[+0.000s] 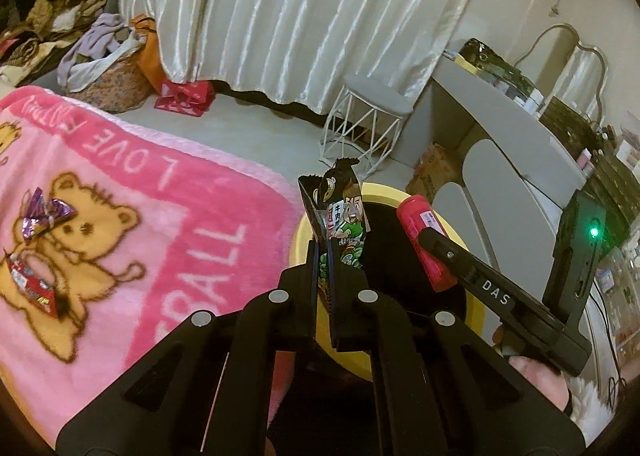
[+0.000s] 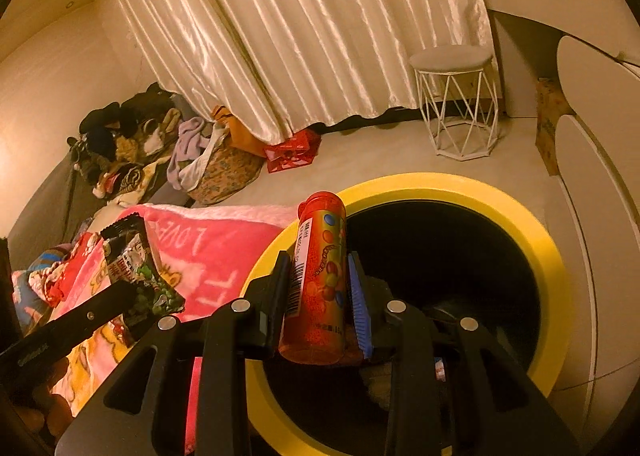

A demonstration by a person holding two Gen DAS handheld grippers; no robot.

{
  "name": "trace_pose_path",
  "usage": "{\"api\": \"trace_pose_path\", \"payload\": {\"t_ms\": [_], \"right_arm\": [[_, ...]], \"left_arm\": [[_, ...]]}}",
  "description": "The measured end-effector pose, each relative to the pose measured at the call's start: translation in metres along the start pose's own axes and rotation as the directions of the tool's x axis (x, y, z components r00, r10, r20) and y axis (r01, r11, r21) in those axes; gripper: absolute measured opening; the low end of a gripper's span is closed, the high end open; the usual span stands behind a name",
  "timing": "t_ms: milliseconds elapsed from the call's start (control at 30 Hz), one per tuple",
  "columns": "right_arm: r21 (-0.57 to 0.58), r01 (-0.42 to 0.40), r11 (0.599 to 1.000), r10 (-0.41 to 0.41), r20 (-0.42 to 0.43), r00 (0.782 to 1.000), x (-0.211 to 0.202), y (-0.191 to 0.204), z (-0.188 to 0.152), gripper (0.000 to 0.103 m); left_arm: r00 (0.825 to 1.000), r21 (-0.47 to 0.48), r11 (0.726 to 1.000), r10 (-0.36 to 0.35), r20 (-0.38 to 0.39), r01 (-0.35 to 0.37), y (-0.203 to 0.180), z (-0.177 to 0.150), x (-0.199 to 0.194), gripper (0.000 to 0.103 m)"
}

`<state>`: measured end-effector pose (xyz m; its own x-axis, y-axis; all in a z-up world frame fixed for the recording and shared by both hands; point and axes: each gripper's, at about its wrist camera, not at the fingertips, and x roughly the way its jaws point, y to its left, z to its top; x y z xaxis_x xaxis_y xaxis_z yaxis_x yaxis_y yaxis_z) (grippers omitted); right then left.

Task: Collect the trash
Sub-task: 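Open both grippers to drop the snack packet and red tube into the bin, then move both open grippers back over the red packet and purple wrapper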

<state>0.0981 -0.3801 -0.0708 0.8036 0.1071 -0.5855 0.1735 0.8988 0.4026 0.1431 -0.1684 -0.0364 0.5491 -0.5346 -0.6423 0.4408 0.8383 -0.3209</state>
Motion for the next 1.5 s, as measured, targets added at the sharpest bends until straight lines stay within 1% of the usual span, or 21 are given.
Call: {"api": "trace_pose_path", "payload": {"t_ms": [433, 867, 933, 967, 1000, 1033, 1067, 1100, 1133, 1167, 1200, 1233, 1267, 1400, 1500], "right_arm": [[0.035, 0.049, 0.998, -0.050, 0.022, 0.999, -0.009, -0.027, 0.003, 0.028], [0.101, 0.075, 0.992, -0.077, 0.011, 0.997, -0.014, -0.052, 0.001, 0.028], [0.115, 0.071, 0.991, -0.073, 0.010, 0.997, -0.014, -0.054, 0.003, 0.029], [0.128, 0.063, 0.990, -0.064, 0.004, 0.998, -0.014, -0.056, 0.003, 0.031], [0.145, 0.057, 0.988, -0.057, -0.004, 0.998, -0.014, -0.059, 0.003, 0.037], [0.161, 0.060, 0.985, -0.060, -0.004, 0.998, -0.014, -0.060, 0.003, 0.053], [0.176, 0.064, 0.982, -0.066, 0.002, 0.998, -0.016, -0.063, 0.003, 0.061], [0.183, 0.065, 0.981, -0.067, 0.004, 0.998, -0.017, -0.064, 0.003, 0.062], [0.185, 0.067, 0.980, -0.069, 0.003, 0.998, -0.017, -0.064, 0.003, 0.063], [0.178, 0.076, 0.981, -0.077, 0.000, 0.997, -0.017, -0.063, 0.003, 0.065], [0.167, 0.079, 0.983, -0.080, 0.001, 0.997, -0.018, -0.061, 0.003, 0.066], [0.157, 0.078, 0.984, -0.080, 0.004, 0.997, -0.018, -0.059, 0.003, 0.068], [0.139, 0.077, 0.987, -0.079, 0.007, 0.997, -0.018, -0.055, 0.002, 0.070], [0.062, 0.047, 0.997, -0.048, 0.011, 0.999, -0.015, -0.033, 0.001, 0.073], [0.002, 0.007, 1.000, -0.007, 0.005, 1.000, -0.011, -0.012, -0.001, 0.075]], "left_arm": [[0.999, 0.068, 0.997, -0.033, -0.028, 0.034, -0.029, -0.004, 0.009, 0.002], [0.995, 0.127, 0.990, -0.056, -0.081, 0.066, -0.054, -0.013, 0.025, 0.002], [0.994, 0.133, 0.988, -0.060, -0.095, 0.072, -0.058, -0.015, 0.029, 0.002], [0.993, 0.137, 0.988, -0.061, -0.103, 0.075, -0.059, -0.016, 0.032, 0.003], [0.992, 0.141, 0.987, -0.064, -0.109, 0.079, -0.061, -0.016, 0.034, 0.007], [0.990, 0.148, 0.985, -0.066, -0.121, 0.084, -0.063, -0.018, 0.038, 0.022], [0.991, 0.151, 0.985, -0.060, -0.121, 0.079, -0.063, -0.018, 0.039, 0.036], [0.992, 0.153, 0.986, -0.055, -0.117, 0.072, -0.064, -0.019, 0.039, 0.060], [0.993, 0.145, 0.987, -0.059, -0.107, 0.074, -0.062, -0.020, 0.038, 0.065], [0.993, 0.139, 0.988, -0.059, -0.102, 0.073, -0.061, -0.020, 0.036, 0.066], [0.994, 0.136, 0.989, -0.052, -0.096, 0.065, -0.060, -0.020, 0.035, 0.070], [0.996, 0.134, 0.990, -0.034, -0.083, 0.045, -0.057, -0.020, 0.033, 0.082], [0.998, 0.131, 0.991, -0.015, -0.069, 0.024, -0.054, -0.020, 0.031, 0.086], [0.999, 0.096, 0.995, 0.045, -0.027, -0.042, -0.036, -0.019, 0.018, 0.091], [0.996, 0.067, 0.993, 0.093, 0.009, -0.093, -0.019, -0.018, 0.006, 0.091]]}}
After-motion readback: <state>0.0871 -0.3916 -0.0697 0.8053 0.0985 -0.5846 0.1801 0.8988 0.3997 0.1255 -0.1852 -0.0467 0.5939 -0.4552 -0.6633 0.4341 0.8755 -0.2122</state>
